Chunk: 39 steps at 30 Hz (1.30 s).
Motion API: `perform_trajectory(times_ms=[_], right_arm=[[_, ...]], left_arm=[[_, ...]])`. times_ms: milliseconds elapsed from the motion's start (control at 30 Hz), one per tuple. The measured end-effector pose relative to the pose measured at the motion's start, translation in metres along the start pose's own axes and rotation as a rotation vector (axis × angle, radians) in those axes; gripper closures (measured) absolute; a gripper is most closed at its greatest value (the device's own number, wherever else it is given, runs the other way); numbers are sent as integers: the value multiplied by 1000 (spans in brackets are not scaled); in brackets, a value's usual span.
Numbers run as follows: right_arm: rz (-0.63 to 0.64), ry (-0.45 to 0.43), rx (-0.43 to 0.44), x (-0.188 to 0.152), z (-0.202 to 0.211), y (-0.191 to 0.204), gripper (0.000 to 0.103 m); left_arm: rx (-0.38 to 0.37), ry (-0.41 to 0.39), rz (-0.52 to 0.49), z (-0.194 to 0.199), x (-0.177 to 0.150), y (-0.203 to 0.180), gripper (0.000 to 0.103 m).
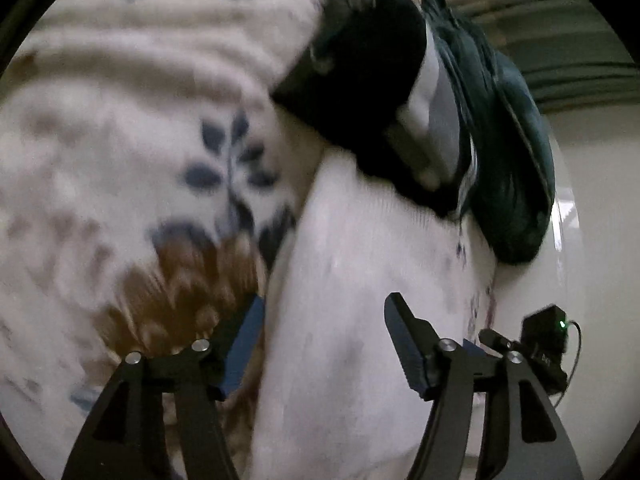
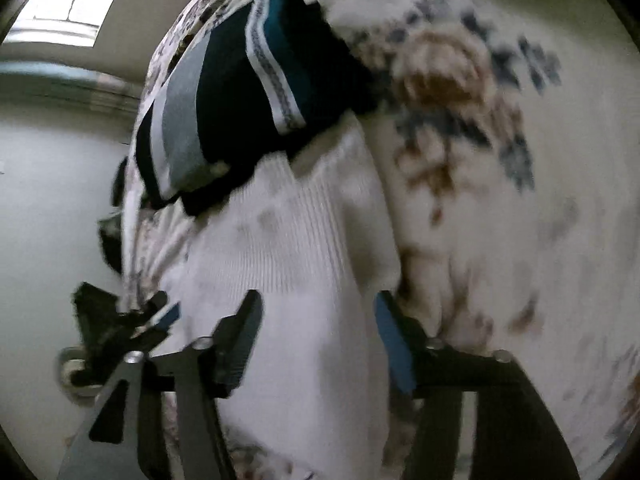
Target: Fold small clothes
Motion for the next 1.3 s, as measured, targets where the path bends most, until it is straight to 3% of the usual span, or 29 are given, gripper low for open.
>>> perform_trajectory(times_ms=[167,200,367,400,433,467,500,533,600,833,1000,1167,1300], right_arm=[[-55,132,136,-27,-51,-20,24],[-67,154,165,-28,-62,-21,22],[-95,226,311,-32,-101,-11,20],[-107,215,331,-30,-103,-8,20],[-108,207,334,-29,-104,-6,21],[-103,193,318,-29,-104,-3,26],[-94,175,302,-30,-101,-1,42],[-85,157,285,-32,-96,2,51],[-88,130,268,-36,-85,7,57],[-54,29,284,-57,-11,45,59],[-18,-54,312,-51,56,82,59],[40,-139,320,-1,114,121,59],[73,-198,322,78,130,155,59]], left_arm=[[-50,90,20,-35,-18,7,40],[-78,102,29,-43,-18,6,34],[-172,82,42,-47,-14,5,34],[-183,67,30,-46,-14,3,36],[-194,55,7,-45,-15,-2,57],[-199,49,-14,-47,-14,-10,71],[-207,35,-34,-42,-15,-16,75],[-214,28,-45,-41,-14,-22,76],[-221,22,-70,-32,-17,-42,77],[-271,7,-131,19,-15,-107,77],[-311,-21,-187,53,12,-166,77],[-334,-59,-231,66,75,-213,77],[-352,-91,-247,57,143,-229,77]])
Point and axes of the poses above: each gripper's, at about its wrist camera, not at the fingertips, and z roughly against the way its jaws point, y to its left, x to its top, the point moved 7 cm from there along -z, roughly the way its jaws point, and after that the axes turned 8 degrees about -x, right-handed, at the moved point
